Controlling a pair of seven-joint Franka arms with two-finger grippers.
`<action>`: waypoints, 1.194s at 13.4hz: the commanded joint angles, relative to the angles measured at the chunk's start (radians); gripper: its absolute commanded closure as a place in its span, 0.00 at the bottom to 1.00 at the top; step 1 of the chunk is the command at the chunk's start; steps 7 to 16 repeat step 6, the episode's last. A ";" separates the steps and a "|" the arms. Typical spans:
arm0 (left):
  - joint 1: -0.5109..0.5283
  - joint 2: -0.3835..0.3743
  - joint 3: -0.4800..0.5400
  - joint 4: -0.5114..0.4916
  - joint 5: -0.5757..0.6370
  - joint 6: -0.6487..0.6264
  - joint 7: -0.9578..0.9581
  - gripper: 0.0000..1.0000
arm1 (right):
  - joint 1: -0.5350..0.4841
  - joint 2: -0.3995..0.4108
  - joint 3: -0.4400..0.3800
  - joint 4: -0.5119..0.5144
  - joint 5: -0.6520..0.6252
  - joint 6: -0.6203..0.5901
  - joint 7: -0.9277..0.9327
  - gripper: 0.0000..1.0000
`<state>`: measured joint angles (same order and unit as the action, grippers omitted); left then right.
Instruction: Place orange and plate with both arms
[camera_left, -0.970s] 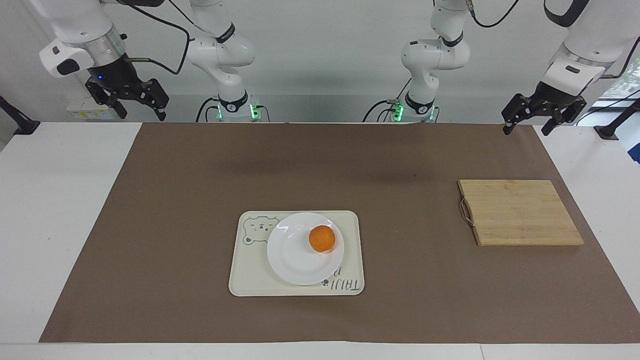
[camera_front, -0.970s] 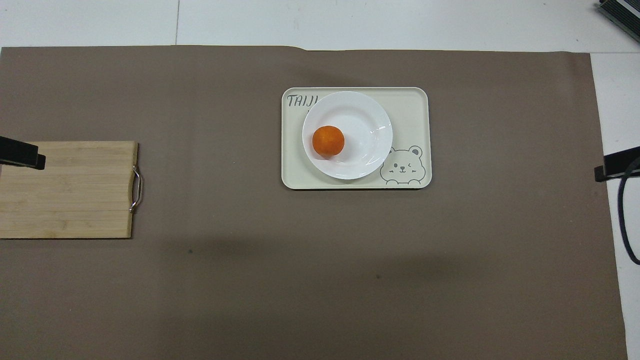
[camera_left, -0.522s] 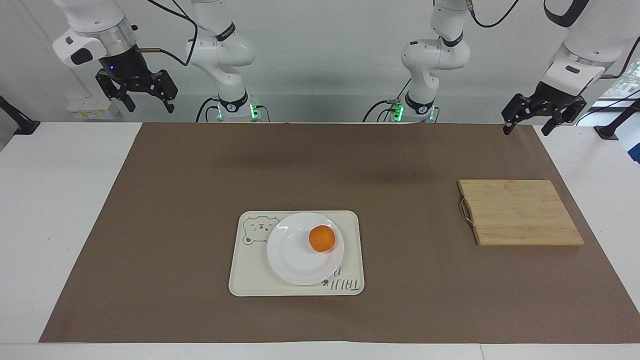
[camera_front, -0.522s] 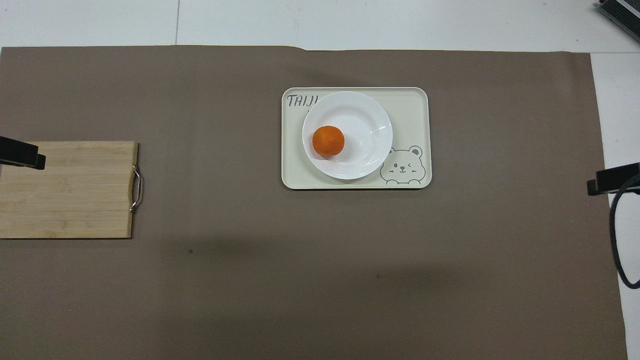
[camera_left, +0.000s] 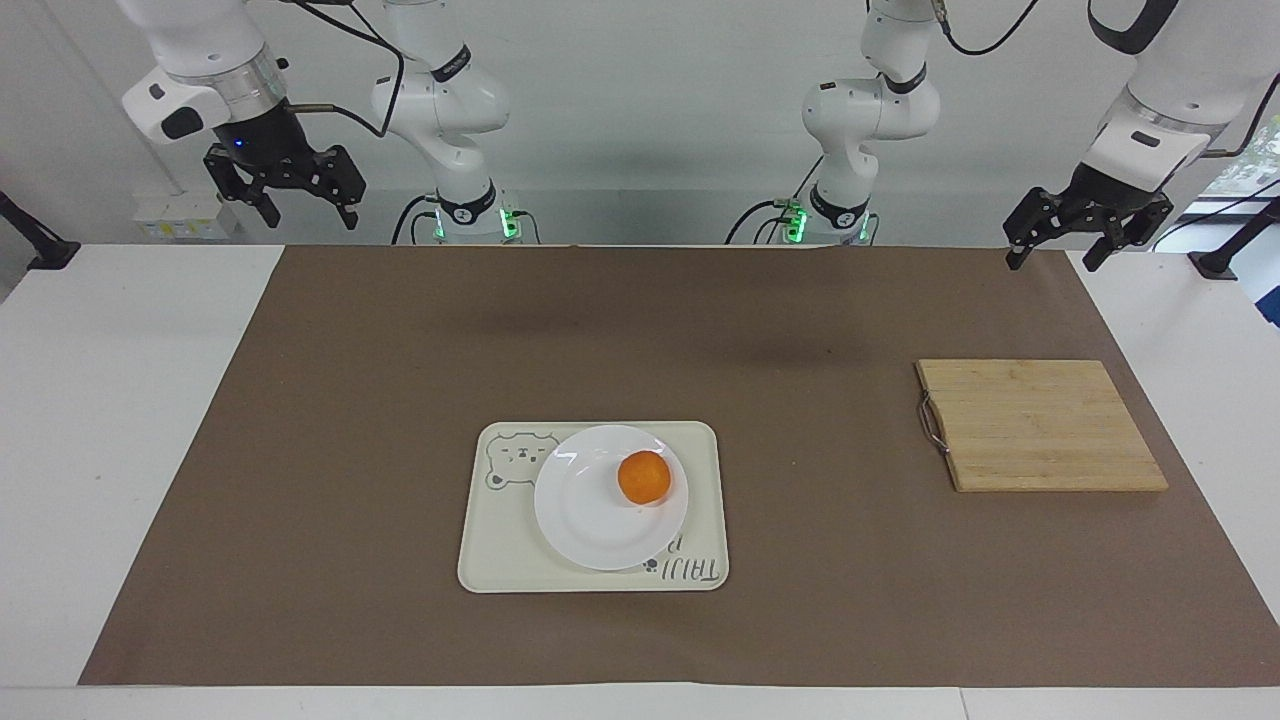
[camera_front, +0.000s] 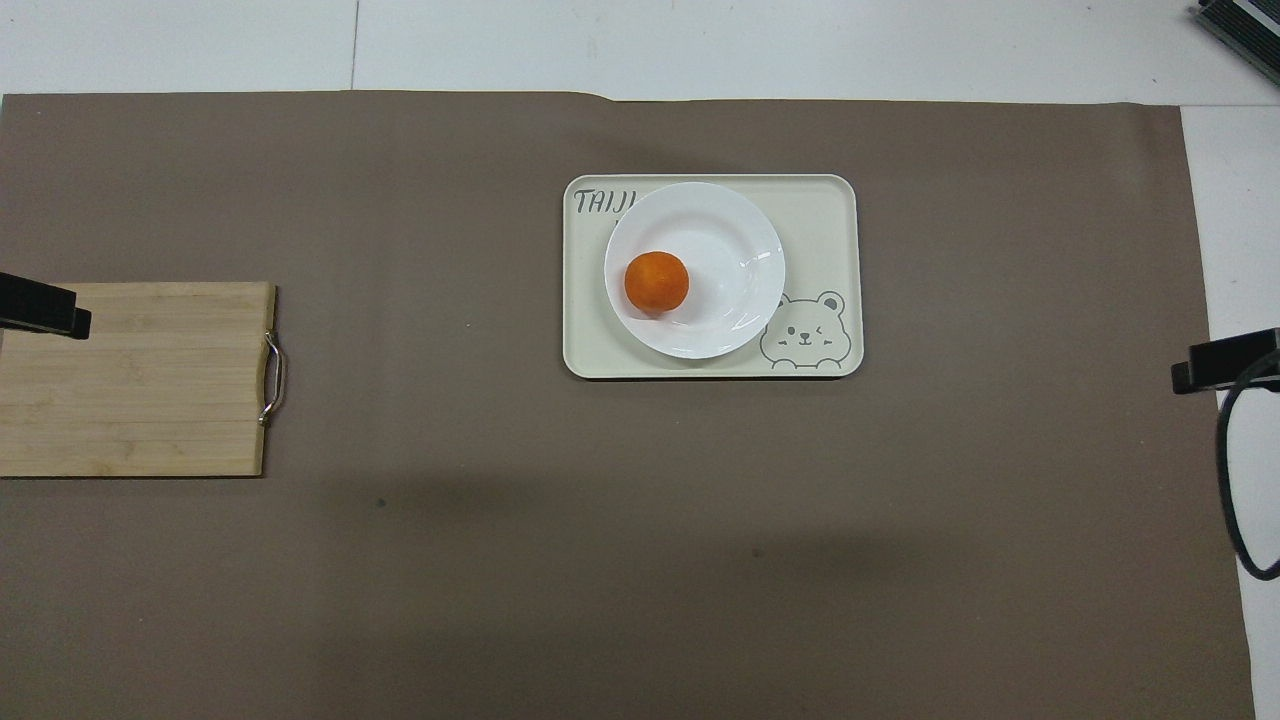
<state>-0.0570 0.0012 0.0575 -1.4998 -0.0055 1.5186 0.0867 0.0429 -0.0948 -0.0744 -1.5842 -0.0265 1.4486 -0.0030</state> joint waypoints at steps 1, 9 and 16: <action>0.005 -0.021 -0.004 -0.020 0.015 0.000 -0.007 0.00 | 0.005 -0.039 0.005 -0.048 -0.032 0.026 -0.012 0.00; -0.004 -0.033 -0.004 -0.022 0.015 -0.035 -0.010 0.00 | 0.005 -0.033 0.007 -0.042 -0.017 0.027 -0.005 0.00; -0.004 -0.033 -0.004 -0.022 0.015 -0.035 -0.010 0.00 | 0.005 -0.033 0.007 -0.042 -0.017 0.027 -0.005 0.00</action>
